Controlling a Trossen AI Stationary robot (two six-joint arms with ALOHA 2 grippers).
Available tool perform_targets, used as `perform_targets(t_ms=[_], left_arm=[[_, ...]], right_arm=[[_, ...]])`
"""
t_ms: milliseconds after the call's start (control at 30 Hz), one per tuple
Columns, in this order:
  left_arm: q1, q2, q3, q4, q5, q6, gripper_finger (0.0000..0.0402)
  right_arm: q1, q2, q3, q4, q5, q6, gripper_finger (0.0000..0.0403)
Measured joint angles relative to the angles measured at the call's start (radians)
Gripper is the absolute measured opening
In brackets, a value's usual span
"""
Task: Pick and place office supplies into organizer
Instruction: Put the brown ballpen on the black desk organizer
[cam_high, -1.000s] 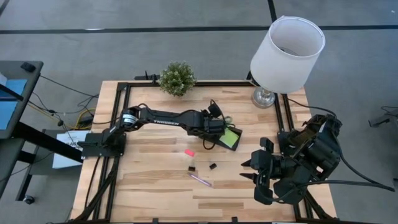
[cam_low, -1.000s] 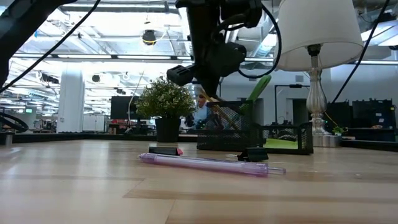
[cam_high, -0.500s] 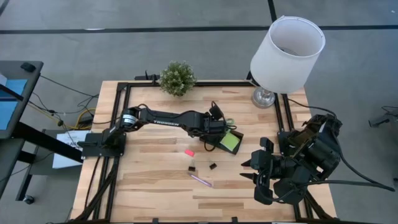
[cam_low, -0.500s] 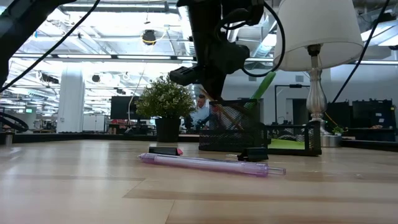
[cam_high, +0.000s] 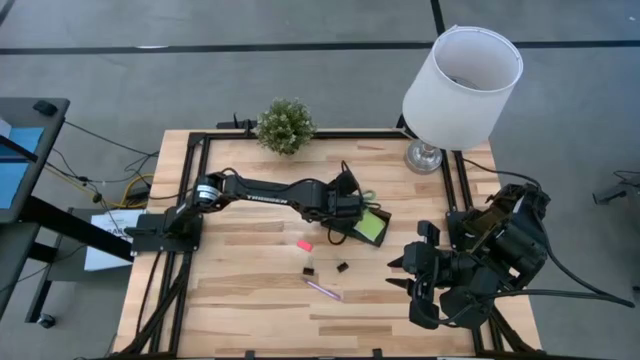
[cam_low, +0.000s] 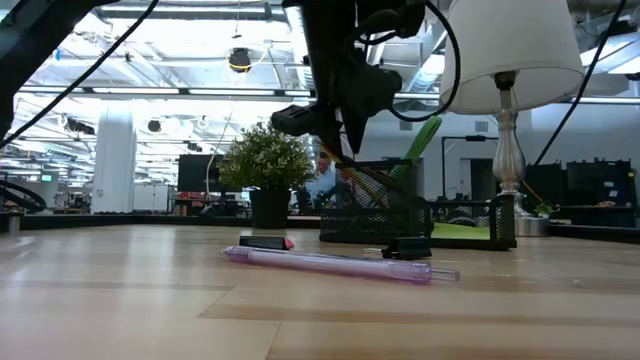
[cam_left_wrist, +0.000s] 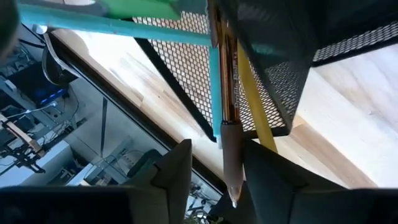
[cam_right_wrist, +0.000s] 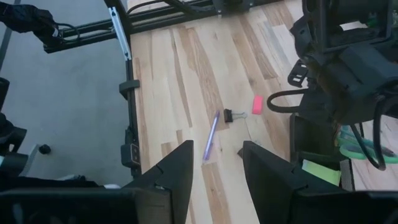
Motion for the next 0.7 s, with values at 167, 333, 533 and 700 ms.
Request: perform_targets(t_ms=[167,333,533,700], left_arm=[[-0.028,0.000,0.011,-0.019,0.050,-0.077,0.0163],[-0.052,0.000,0.091,-0.050,0.125,-0.166,0.0173],[-0.053,0.000,0.203,-0.143,0.075,-0.226,0.0174],[-0.050,0.000,0.320,-0.315,0.151,-0.510,0.0174]], right_arm=[[0.000,0.000,0.000,0.000,0.000,0.000,0.0131],[0.000,0.000,0.000,0.000,0.004,-0.022,0.0131],[-0.009,0.000,0.000,0.000,0.005,-0.037,0.0131],[-0.009,0.000,0.000,0.000,0.007,-0.037,0.0131]])
